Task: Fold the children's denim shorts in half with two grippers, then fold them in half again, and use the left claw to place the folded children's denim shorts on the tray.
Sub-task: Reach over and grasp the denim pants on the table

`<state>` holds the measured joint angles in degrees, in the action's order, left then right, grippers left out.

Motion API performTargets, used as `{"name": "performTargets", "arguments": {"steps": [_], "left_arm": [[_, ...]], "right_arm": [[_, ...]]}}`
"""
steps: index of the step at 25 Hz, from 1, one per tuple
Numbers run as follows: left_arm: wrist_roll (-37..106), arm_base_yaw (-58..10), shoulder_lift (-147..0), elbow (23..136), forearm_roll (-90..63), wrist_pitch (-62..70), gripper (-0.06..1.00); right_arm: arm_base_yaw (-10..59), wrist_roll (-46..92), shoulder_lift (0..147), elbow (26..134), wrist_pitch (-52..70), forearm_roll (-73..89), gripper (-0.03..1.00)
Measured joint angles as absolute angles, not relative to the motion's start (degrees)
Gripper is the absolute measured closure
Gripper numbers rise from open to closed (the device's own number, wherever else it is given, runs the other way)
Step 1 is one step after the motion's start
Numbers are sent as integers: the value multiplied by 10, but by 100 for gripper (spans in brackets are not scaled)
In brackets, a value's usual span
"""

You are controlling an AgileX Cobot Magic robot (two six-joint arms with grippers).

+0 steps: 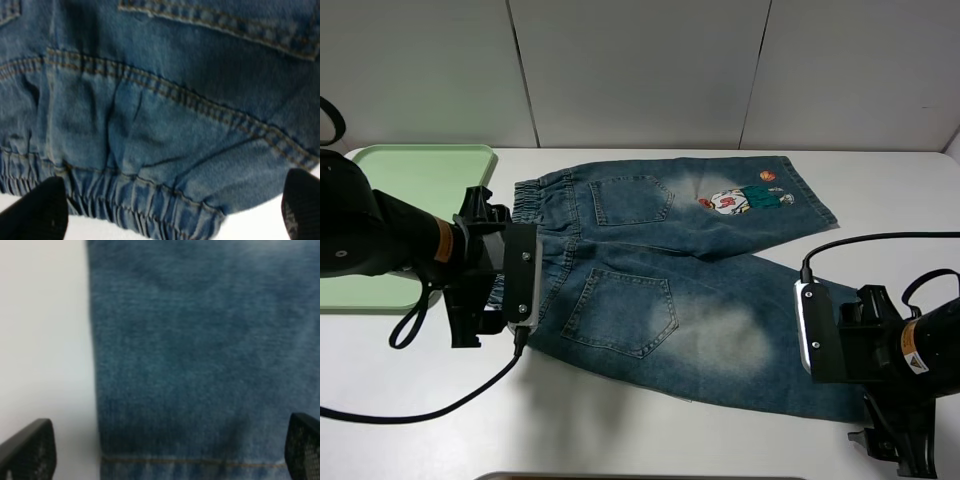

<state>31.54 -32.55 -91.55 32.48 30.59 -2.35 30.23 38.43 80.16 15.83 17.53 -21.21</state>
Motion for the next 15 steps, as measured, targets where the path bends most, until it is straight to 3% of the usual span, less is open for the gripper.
{"name": "performTargets", "arguments": {"steps": [15], "left_arm": [[295,-325,-916,325,306,-52,10]], "right_arm": [[302,361,885,163,118,-277,30]]}}
